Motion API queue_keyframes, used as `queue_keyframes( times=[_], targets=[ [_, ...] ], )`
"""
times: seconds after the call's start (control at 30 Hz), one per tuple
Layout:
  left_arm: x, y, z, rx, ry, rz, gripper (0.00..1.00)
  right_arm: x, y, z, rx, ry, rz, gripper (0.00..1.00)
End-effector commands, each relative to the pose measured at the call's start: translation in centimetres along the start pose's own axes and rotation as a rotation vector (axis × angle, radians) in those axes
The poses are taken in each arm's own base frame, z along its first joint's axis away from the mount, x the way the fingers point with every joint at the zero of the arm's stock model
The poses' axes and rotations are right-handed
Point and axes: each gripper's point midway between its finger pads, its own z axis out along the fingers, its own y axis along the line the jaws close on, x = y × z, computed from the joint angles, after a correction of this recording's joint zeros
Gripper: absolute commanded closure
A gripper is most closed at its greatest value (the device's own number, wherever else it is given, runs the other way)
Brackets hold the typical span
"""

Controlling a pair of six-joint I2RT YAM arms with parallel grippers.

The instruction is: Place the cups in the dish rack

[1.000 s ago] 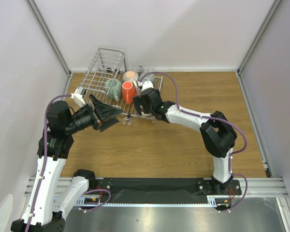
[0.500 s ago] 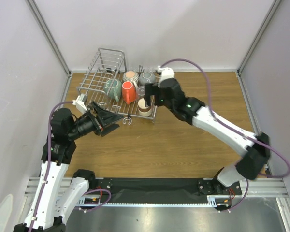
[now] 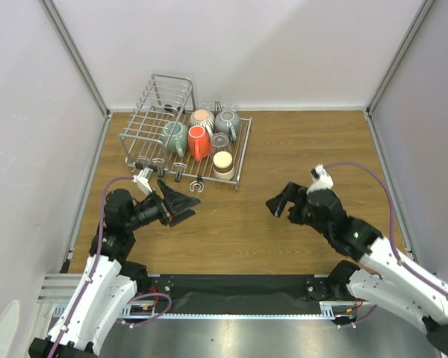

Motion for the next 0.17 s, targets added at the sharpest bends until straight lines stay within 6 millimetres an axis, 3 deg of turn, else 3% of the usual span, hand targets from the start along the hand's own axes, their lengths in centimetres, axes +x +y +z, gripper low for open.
queue_keyframes(
  times=[0.0, 0.1, 0.13],
  targets=[
    [-0.2, -3.3, -0.6, 0.204, -0.053, 0.104, 0.00, 0.2, 0.6, -1.0, -0.118, -0.051, 0.213, 0.00],
    [0.6, -4.2, -1.1, 0.324, -0.057, 0.133, 0.00, 1.3, -0.7, -1.1, -0.087, -0.037, 0.294, 0.00],
    [1.1, -3.4, -1.0, 0.336, -0.046, 0.094, 0.00, 0.8, -0.2, -1.9, -0.132, -0.055, 0.288, 0.00]
  ],
)
